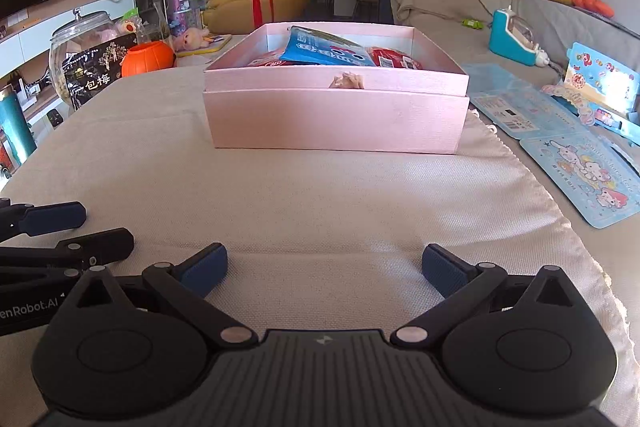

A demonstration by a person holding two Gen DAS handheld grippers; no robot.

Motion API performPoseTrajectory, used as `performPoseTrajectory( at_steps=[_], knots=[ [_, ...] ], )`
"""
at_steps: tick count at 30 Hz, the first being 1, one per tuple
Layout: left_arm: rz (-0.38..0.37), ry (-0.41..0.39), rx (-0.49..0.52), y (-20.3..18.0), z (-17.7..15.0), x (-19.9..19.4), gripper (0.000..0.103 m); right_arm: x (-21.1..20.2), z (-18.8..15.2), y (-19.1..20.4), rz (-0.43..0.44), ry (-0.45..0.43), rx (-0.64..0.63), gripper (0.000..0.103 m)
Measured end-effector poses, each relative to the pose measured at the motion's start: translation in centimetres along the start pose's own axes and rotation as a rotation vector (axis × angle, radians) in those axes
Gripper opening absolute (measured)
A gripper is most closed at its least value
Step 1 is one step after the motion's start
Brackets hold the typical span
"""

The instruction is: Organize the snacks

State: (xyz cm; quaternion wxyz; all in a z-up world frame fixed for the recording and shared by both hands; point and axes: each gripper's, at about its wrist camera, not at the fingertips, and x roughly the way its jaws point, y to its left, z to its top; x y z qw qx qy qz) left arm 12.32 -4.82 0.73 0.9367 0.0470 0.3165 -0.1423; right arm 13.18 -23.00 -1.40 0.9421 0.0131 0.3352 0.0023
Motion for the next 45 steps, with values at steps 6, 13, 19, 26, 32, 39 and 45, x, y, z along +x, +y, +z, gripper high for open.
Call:
performPoseTrajectory(
  at_steps=[6, 13, 19, 26, 32, 39, 45],
  knots=[
    [-0.008, 0.0, -0.008, 0.1, 0.0, 0.0, 0.063, 0.0, 0.0, 0.0, 0.001, 0.0, 0.001, 0.103],
    [-0.138, -0.03, -0.171, 3.1, -0.3, -0.4, 0.063, 0.0, 0.0, 0.0, 0.001, 0.0, 0.001, 0.103],
    [-0.181, -0.042, -0.235, 4.2, -0.4, -0.4, 0.062, 0.0, 0.1, 0.0, 0.003, -0.001, 0.002, 0.103],
    [-0.254, -0.06, -0.347, 6.1, -1.0, -0.4, 0.059, -0.1, 0.1, -0.2, 0.02, -0.005, 0.012, 0.103],
    [-0.304, -0.059, -0.719, 11.2, -2.8, 1.8, 0.006, 0.1, 0.1, -0.1, 0.011, -0.001, -0.001, 0.103],
    [-0.288, -0.073, -0.735, 11.1, -2.1, 2.4, 0.006, 0.4, 0.2, 0.6, 0.003, 0.001, -0.007, 0.103],
    [-0.296, -0.083, -0.759, 11.1, -2.7, 2.2, 0.006, 0.6, 0.2, 1.2, 0.006, -0.001, -0.002, 0.103]
  ],
)
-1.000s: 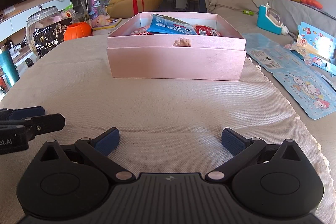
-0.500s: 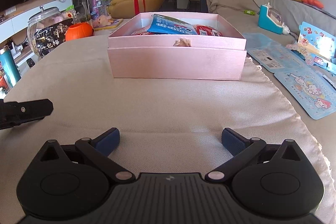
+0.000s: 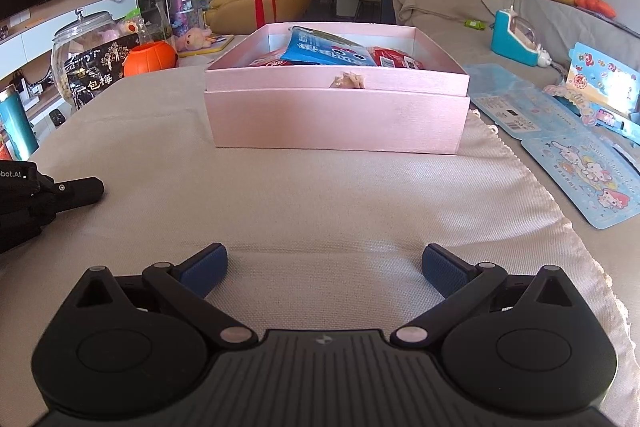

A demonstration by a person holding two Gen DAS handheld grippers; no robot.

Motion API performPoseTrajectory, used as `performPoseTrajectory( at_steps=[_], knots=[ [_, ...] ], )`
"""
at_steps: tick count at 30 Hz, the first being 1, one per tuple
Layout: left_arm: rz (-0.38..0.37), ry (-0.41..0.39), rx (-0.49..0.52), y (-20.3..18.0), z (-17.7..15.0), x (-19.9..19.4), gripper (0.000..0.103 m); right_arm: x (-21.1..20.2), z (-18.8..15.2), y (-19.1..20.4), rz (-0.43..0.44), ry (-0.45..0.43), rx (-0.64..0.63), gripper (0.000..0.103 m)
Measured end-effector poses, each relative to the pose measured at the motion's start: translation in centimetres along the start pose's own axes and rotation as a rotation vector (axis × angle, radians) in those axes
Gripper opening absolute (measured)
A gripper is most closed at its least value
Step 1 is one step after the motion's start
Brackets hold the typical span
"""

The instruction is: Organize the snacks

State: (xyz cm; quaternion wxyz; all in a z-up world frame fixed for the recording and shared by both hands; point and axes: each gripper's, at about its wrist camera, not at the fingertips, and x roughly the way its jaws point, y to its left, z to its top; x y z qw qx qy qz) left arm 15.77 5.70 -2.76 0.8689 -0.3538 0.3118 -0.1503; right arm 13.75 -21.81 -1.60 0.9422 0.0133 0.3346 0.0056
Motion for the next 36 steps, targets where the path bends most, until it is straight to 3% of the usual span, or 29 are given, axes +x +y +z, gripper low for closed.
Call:
performPoseTrajectory(
  at_steps=[11, 16, 18, 20, 22, 23, 24, 26, 29, 34, 36],
  knots=[
    [-0.133, -0.041, -0.09, 1.3, 0.0, -0.3, 0.005, 0.4, 0.1, 0.3, 0.0, 0.001, 0.001, 0.103],
    [-0.019, -0.082, -0.094, 0.4, -0.2, 0.3, 0.005, 0.4, 0.1, 0.3, -0.001, 0.001, 0.001, 0.103],
    [-0.013, -0.097, -0.145, 0.5, -0.1, 0.2, 0.004, 0.4, 0.1, 0.4, -0.001, 0.001, 0.001, 0.103],
    [-0.057, -0.029, -0.213, 1.1, 0.3, 0.2, 0.004, 0.5, 0.2, 0.4, -0.001, 0.001, 0.001, 0.103],
    [-0.136, 0.126, -0.293, 2.0, 1.0, 0.9, 0.004, 0.5, 0.2, 0.3, -0.001, 0.003, 0.0, 0.103],
    [-0.141, 0.187, -0.278, 1.8, 1.2, 1.4, 0.004, 0.5, 0.2, 0.2, 0.0, 0.003, -0.001, 0.103],
    [-0.128, 0.236, -0.212, 1.1, 1.3, 1.8, 0.005, 0.4, 0.1, 0.0, 0.004, 0.003, 0.001, 0.103],
    [-0.079, 0.269, 0.063, -1.7, 0.7, 1.8, 0.006, 0.3, 0.0, -0.5, 0.017, -0.003, 0.015, 0.103],
    [0.075, 0.193, 0.491, -6.6, -1.6, 0.8, 0.006, 0.1, -0.1, -1.1, 0.025, -0.011, 0.035, 0.103],
    [0.276, 0.109, 0.876, -11.6, -6.8, 1.5, 0.008, 0.2, 0.0, -1.0, -0.007, -0.006, 0.026, 0.103],
    [0.335, 0.078, 0.974, -12.7, -8.4, 2.0, 0.008, 0.3, 0.0, -0.8, -0.016, -0.002, 0.017, 0.103]
  ],
)
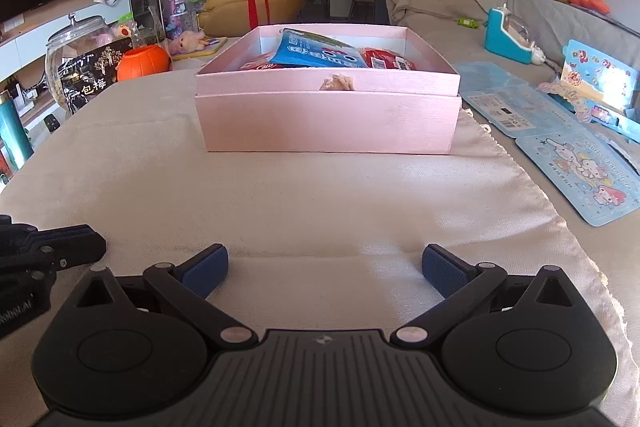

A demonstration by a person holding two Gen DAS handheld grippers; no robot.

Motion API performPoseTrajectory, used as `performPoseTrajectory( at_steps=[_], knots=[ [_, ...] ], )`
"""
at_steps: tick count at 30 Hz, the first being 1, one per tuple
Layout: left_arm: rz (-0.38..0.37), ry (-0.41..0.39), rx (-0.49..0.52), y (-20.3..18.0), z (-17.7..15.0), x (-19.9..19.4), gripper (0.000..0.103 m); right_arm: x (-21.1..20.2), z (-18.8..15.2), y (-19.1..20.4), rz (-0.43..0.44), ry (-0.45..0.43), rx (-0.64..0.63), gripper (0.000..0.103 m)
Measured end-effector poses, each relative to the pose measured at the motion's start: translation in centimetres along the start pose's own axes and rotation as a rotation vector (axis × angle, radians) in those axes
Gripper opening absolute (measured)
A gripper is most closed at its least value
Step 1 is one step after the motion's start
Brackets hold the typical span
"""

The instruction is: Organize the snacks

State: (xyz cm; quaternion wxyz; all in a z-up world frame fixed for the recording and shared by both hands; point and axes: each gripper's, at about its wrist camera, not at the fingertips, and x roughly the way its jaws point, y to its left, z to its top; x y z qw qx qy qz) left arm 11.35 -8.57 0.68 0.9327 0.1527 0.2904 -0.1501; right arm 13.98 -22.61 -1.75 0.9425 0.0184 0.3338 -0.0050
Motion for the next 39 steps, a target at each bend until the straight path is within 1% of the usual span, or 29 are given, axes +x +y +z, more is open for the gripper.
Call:
performPoseTrajectory(
  at_steps=[1, 2, 4, 5, 7, 8, 9, 16, 21, 25, 39],
  knots=[
    [0.027, -0.001, 0.021, -0.5, 0.0, 0.1, 0.008, 0.0, 0.0, 0.0, -0.004, 0.001, -0.003, 0.103],
    [0.039, 0.002, 0.017, -0.8, 0.2, 0.3, 0.008, 0.0, 0.0, 0.0, -0.005, 0.002, -0.004, 0.103],
    [0.031, 0.014, -0.047, -0.8, 0.7, 0.6, 0.007, 0.0, 0.0, 0.0, -0.008, 0.003, -0.003, 0.103],
    [-0.003, 0.013, -0.087, -0.5, 0.8, 0.5, 0.007, -0.1, 0.0, 0.0, -0.011, 0.004, 0.002, 0.103],
    [-0.134, 0.005, -0.169, 0.6, 0.5, 0.3, 0.007, -0.2, 0.0, 0.1, -0.016, 0.002, 0.018, 0.103],
    [-0.177, 0.005, -0.2, 0.9, 0.4, 0.4, 0.007, -0.2, 0.0, 0.2, -0.019, 0.001, 0.02, 0.103],
    [-0.194, 0.006, -0.215, 1.1, 0.4, 0.5, 0.008, -0.2, -0.1, 0.2, -0.023, 0.001, 0.017, 0.103],
    [-0.207, 0.016, -0.274, 1.6, 0.2, 0.7, 0.011, -0.3, -0.1, 0.3, -0.027, 0.001, 0.01, 0.103],
    [-0.177, 0.022, -0.261, 1.1, 0.5, 0.8, 0.012, -0.5, -0.2, 0.1, -0.035, 0.001, 0.018, 0.103],
    [-0.153, 0.022, -0.274, 0.9, 0.7, 1.0, 0.012, -0.5, -0.2, 0.1, -0.03, -0.001, 0.023, 0.103],
    [-0.154, 0.024, -0.268, 1.0, 0.7, 1.0, 0.012, -0.5, -0.2, 0.1, -0.029, -0.001, 0.025, 0.103]
  ],
)
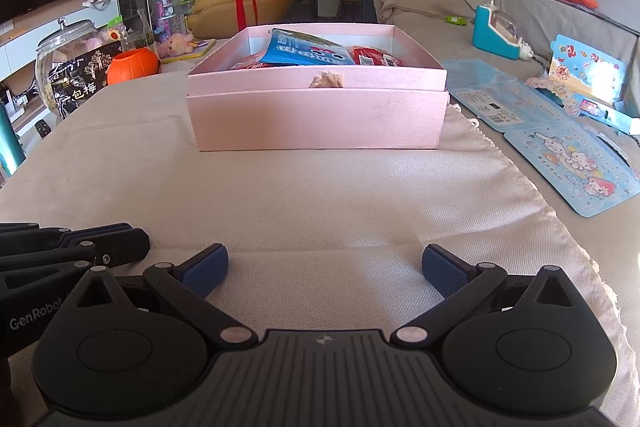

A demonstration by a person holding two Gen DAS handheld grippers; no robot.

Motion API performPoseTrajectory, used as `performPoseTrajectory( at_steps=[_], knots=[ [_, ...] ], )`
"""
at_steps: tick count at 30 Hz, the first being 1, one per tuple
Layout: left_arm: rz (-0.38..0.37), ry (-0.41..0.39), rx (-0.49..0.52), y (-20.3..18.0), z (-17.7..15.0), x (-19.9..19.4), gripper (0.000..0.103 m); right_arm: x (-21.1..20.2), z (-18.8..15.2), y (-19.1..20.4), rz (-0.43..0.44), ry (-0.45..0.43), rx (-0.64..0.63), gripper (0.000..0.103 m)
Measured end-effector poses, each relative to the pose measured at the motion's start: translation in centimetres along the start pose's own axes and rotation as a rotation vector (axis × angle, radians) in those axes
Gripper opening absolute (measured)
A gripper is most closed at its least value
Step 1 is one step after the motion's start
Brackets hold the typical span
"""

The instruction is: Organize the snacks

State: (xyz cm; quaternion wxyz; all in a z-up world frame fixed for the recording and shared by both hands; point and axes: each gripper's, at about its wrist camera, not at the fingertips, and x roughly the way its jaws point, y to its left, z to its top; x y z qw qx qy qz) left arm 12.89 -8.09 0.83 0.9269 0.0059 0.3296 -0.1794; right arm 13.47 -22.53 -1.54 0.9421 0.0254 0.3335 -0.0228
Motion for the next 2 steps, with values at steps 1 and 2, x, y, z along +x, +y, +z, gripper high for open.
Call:
performPoseTrajectory(
  at_steps=[1, 2],
  knots=[
    [-0.004, 0.001, -0.001, 0.07, 0.01, -0.01, 0.012, 0.0, 0.0, 0.01, 0.0, 0.0, 0.0, 0.103],
    [-0.005, 0.0, -0.003, 0.11, -0.01, -0.04, 0.012, 0.01, 0.0, 0.0, 0.0, 0.0, 0.0, 0.103]
  ],
)
